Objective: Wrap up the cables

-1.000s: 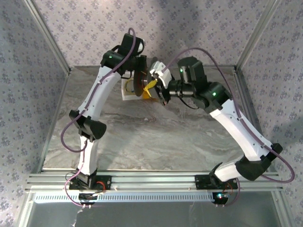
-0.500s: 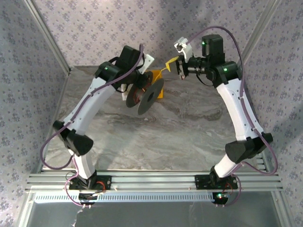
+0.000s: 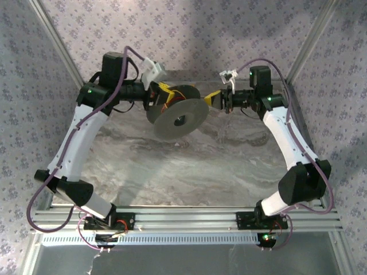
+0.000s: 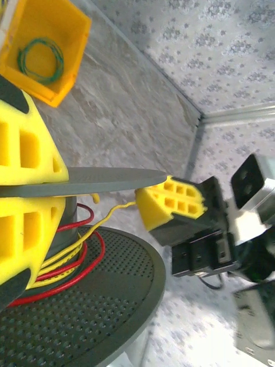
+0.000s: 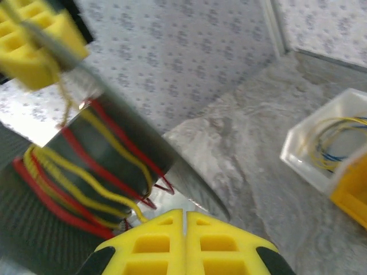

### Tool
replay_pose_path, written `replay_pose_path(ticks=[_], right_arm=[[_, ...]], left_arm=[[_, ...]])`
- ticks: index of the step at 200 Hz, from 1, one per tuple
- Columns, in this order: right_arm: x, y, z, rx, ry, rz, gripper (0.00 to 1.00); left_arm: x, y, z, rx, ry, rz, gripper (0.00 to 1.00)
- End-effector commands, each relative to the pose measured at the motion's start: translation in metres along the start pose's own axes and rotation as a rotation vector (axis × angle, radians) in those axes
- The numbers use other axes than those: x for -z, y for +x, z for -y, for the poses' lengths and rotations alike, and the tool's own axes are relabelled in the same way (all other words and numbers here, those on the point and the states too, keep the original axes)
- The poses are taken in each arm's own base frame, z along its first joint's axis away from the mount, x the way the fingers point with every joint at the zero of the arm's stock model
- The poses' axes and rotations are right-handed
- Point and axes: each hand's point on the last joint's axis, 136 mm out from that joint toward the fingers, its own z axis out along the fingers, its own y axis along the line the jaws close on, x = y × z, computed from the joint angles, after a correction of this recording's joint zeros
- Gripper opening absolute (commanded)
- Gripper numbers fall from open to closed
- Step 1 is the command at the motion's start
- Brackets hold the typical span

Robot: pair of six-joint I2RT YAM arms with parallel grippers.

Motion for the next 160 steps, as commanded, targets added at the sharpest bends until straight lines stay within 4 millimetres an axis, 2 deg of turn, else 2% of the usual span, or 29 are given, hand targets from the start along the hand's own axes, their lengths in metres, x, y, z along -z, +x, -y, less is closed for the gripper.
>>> replay_pose_path(ticks=[1, 46, 95, 117, 160], right_arm=[[0.020, -0.001, 0.037, 0.031, 0.114, 0.083, 0.00], [-0.011, 0.023, -0.011, 0.026, -0.130, 0.021, 0.00], [-0.035, 0.043, -0.062, 0.041, -0.335, -0.056, 0.00], [-0.035, 0.041, -0.076, 0.065, -0.368, -0.060, 0.00], [-0.022, 0.022, -0.098, 0.136, -0.377, -0.037, 0.00]], left_arm=[[0.067, -0.071, 0.095, -0.149, 0.314, 0.260, 0.00], [0.064, -0.095, 0.101, -0.200, 0.383, 0.323, 0.00], [0.061, -0.123, 0.082, -0.213, 0.274, 0.407, 0.00], [0.056, -0.128, 0.074, -0.203, 0.243, 0.434, 0.00], [0.036, -0.127, 0.052, -0.156, 0.155, 0.450, 0.00]])
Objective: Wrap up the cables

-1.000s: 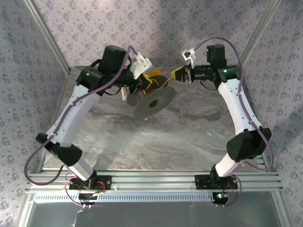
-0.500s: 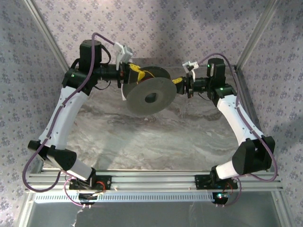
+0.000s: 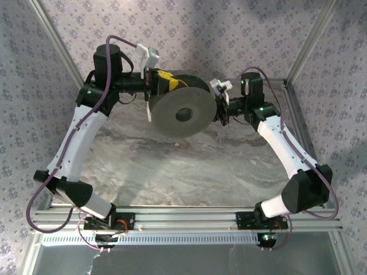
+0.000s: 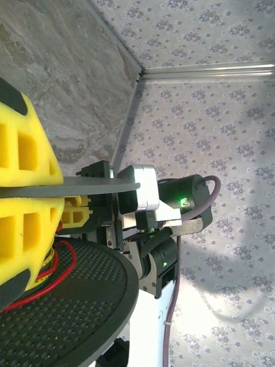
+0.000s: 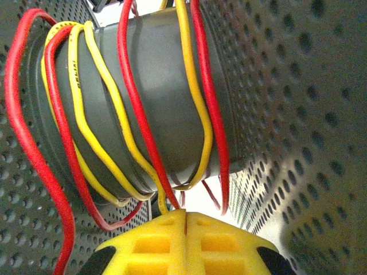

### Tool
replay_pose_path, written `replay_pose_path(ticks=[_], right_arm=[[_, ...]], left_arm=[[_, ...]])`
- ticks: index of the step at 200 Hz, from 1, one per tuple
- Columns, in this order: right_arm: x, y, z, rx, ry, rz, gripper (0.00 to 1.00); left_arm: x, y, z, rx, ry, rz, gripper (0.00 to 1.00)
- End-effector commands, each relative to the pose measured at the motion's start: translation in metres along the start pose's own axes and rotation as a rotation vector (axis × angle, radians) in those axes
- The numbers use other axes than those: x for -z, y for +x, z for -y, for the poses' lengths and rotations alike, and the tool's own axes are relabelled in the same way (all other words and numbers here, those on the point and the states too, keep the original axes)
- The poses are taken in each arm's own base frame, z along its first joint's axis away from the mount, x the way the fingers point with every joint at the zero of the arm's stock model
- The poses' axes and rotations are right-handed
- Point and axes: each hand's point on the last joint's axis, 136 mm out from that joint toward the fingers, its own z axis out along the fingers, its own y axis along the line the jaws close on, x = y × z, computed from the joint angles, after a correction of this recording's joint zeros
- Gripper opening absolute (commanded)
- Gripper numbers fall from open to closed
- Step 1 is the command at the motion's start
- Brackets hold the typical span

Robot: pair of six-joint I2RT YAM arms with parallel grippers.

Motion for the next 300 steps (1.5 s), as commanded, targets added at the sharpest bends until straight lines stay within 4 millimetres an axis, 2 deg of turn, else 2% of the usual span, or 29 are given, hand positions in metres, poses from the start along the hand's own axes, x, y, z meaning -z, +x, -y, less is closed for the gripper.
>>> replay_pose_path(ticks=[1, 30, 61, 78, 98, 119, 123, 142, 199, 204, 221, 246, 274, 296, 300], right_arm=[[-0.006, 0.004, -0.017, -0.032, -0.041, -0.024, 0.00], [-0.007, -0.005, -0.026, 0.002, -0.060, -0.020, 0.00], [-0.016, -0.007, -0.039, 0.021, -0.133, -0.034, 0.00], [-0.017, -0.007, -0.055, 0.004, -0.218, -0.037, 0.00], [-0.008, -0.022, -0.070, -0.001, -0.306, 0.046, 0.00], [-0.001, -0.033, -0.062, -0.019, -0.252, 0.115, 0.00], [-0.002, -0.034, -0.055, -0.024, -0.248, 0.115, 0.00], [-0.006, -0.028, -0.046, -0.060, -0.249, 0.108, 0.00], [-0.002, -0.031, -0.040, -0.070, -0.235, 0.112, 0.00], [-0.001, -0.032, -0.040, -0.074, -0.231, 0.113, 0.00], [0.007, -0.035, -0.039, -0.074, -0.209, 0.121, 0.00], [0.029, -0.045, -0.042, -0.057, -0.148, 0.148, 0.15], [0.054, -0.057, -0.051, -0.023, -0.073, 0.174, 0.38], [0.061, -0.062, -0.062, -0.009, -0.051, 0.179, 0.56], [0.062, -0.062, -0.064, -0.007, -0.049, 0.180, 0.59]], left_arm=[[0.008, -0.067, 0.038, -0.247, 0.030, 0.204, 0.00], [-0.003, -0.065, 0.022, -0.210, -0.006, 0.242, 0.00], [-0.017, -0.064, 0.014, -0.185, 0.005, 0.251, 0.00], [-0.025, -0.065, 0.014, -0.177, 0.020, 0.249, 0.00], [-0.033, -0.064, 0.014, -0.168, 0.034, 0.239, 0.00], [-0.038, -0.061, 0.013, -0.165, 0.035, 0.225, 0.00], [-0.038, -0.061, 0.014, -0.166, 0.036, 0.224, 0.00], [-0.041, -0.059, 0.014, -0.162, 0.041, 0.215, 0.00], [-0.055, -0.049, 0.005, -0.138, 0.039, 0.175, 0.00], [-0.052, -0.057, 0.010, -0.155, 0.039, 0.189, 0.00], [-0.052, -0.056, 0.009, -0.156, 0.032, 0.180, 0.00], [-0.047, -0.054, 0.012, -0.167, 0.010, 0.159, 0.00], [-0.038, -0.052, 0.019, -0.181, -0.016, 0.141, 0.00], [-0.029, -0.053, 0.026, -0.195, -0.038, 0.145, 0.00], [-0.031, -0.044, 0.021, -0.176, -0.044, 0.128, 0.00]])
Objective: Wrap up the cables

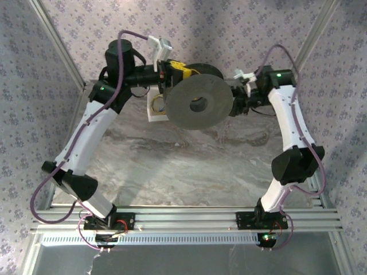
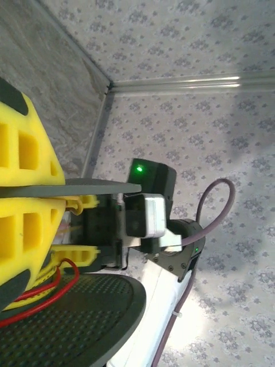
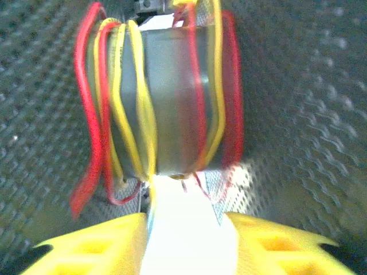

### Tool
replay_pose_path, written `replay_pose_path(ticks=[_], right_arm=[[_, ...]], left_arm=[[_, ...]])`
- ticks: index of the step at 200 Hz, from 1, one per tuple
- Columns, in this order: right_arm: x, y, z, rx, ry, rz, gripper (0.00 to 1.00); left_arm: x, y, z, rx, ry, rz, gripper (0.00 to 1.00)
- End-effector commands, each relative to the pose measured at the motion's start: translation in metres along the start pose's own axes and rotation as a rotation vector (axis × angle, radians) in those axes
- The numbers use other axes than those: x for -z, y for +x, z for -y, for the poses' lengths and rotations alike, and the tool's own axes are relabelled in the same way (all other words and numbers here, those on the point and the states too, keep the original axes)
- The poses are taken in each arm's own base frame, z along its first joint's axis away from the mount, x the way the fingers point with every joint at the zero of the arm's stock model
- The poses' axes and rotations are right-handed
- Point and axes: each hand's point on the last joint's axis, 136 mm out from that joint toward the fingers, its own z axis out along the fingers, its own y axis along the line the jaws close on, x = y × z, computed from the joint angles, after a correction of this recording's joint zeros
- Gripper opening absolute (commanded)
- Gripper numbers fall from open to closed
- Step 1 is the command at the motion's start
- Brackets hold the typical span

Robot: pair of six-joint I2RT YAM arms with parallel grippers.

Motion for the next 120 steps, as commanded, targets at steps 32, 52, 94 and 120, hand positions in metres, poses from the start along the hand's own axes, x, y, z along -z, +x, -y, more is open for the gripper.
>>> replay_pose_path(ticks=[32, 52, 94, 120], right_arm=[[0.003, -0.041, -0.065, -0.143, -0.052, 0.143, 0.69], [0.011, -0.042, -0.067, -0.141, -0.020, 0.152, 0.75], [0.033, -0.045, -0.065, -0.125, 0.070, 0.176, 0.99], [0.048, -0.047, -0.058, -0.125, 0.127, 0.204, 0.99]], left_arm=[[0.013, -0.014, 0.026, -0.115, -0.037, 0.048, 0.00], [0.018, -0.012, 0.027, -0.117, -0.055, 0.039, 0.00], [0.026, -0.004, 0.019, -0.105, -0.108, 0.008, 0.00], [0.033, -0.001, 0.015, -0.097, -0.127, 0.005, 0.00]])
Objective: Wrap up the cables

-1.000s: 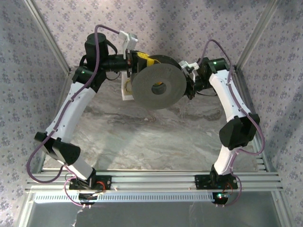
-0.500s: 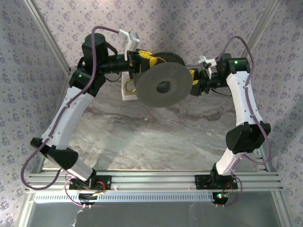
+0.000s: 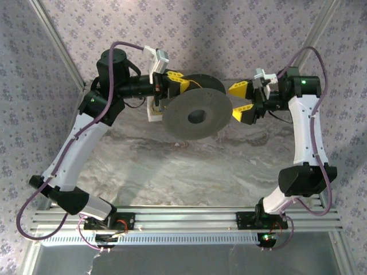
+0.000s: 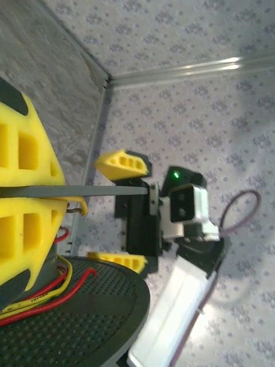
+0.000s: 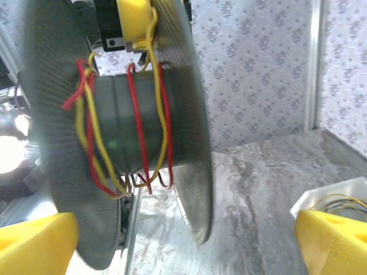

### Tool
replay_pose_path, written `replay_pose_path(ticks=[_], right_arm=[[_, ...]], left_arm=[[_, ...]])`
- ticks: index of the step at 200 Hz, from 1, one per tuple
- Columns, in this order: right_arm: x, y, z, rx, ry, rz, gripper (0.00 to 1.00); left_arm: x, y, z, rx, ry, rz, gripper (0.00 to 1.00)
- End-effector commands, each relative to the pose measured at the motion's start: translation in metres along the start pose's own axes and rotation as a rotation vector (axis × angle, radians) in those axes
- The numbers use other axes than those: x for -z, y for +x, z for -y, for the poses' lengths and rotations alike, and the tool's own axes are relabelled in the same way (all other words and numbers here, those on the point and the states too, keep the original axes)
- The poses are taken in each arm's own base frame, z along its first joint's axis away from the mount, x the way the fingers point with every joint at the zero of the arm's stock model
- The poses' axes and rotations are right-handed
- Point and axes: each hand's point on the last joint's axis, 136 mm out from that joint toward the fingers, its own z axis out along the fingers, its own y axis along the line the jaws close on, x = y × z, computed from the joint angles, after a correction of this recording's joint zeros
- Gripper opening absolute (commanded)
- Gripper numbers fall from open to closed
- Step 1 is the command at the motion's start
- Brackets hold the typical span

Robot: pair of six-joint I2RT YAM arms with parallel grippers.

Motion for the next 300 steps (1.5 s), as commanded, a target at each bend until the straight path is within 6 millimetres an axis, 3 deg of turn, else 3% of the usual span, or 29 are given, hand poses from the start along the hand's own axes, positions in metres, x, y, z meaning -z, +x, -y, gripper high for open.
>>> replay_pose_path(ticks=[1, 36, 60, 80, 88, 100, 117, 130, 161, 204, 235, 300], right_arm=[[0.012, -0.030, -0.030, -0.178, -0.019, 0.168, 0.99], [0.012, -0.033, -0.032, -0.163, -0.018, 0.172, 0.99], [-0.003, -0.029, -0.046, -0.145, -0.066, 0.101, 0.99], [-0.019, -0.016, -0.058, -0.116, -0.074, -0.066, 0.99], [-0.028, -0.001, -0.047, -0.108, 0.018, -0.191, 0.99], [-0.035, 0.014, -0.002, -0.047, 0.397, -0.289, 1.00], [-0.022, 0.000, 0.003, -0.009, 0.518, -0.273, 1.00], [-0.022, 0.006, 0.007, -0.022, 0.538, -0.324, 1.00], [-0.031, 0.020, 0.022, -0.039, 0.520, -0.342, 1.00], [-0.046, 0.047, 0.042, -0.048, 0.411, -0.359, 1.00], [-0.052, 0.056, 0.056, -0.065, 0.381, -0.357, 0.99], [-0.077, 0.062, 0.032, -0.115, 0.140, -0.291, 0.87]], left_arm=[[0.016, -0.011, -0.017, -0.065, -0.117, 0.034, 0.00], [0.022, -0.007, -0.027, -0.045, -0.150, 0.024, 0.00], [0.017, 0.005, -0.041, -0.013, -0.183, -0.006, 0.00], [0.012, 0.019, -0.059, 0.025, -0.238, -0.044, 0.00], [0.011, 0.024, -0.067, 0.035, -0.264, -0.063, 0.00], [0.009, 0.034, -0.078, 0.052, -0.302, -0.096, 0.00], [0.007, 0.047, -0.092, 0.071, -0.367, -0.146, 0.00], [0.006, 0.054, -0.098, 0.079, -0.391, -0.176, 0.00], [0.004, 0.066, -0.095, 0.090, -0.379, -0.213, 0.00], [-0.002, 0.080, -0.060, 0.073, -0.175, -0.223, 0.00], [-0.006, 0.091, -0.043, 0.078, -0.053, -0.251, 0.00], [-0.015, 0.094, -0.057, 0.098, -0.041, -0.247, 0.00]])
